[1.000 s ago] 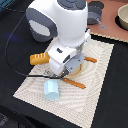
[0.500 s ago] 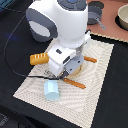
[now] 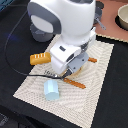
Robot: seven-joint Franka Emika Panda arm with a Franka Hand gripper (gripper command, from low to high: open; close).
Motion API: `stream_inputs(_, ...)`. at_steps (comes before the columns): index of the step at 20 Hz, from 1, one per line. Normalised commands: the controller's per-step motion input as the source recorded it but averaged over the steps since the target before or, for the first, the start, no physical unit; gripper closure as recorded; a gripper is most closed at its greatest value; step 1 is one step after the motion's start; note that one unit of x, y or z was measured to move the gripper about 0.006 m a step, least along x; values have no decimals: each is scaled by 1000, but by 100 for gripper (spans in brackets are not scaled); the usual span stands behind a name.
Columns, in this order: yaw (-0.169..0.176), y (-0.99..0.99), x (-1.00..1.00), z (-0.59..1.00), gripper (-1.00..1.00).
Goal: Interact with the objects in diverse but meaningful ways.
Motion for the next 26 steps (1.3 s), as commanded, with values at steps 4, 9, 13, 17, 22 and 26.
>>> stream_inputs(4, 40, 458, -1000, 770, 100)
stream_inputs(9, 32, 394, -1000, 554, 100)
stream_inputs(13, 12, 345, -1000, 425, 100)
stream_inputs(17, 10, 214, -1000, 127, 100)
stream_inputs(22, 24, 97, -1000, -98, 100)
stream_inputs(26, 23, 55, -1000, -255, 100)
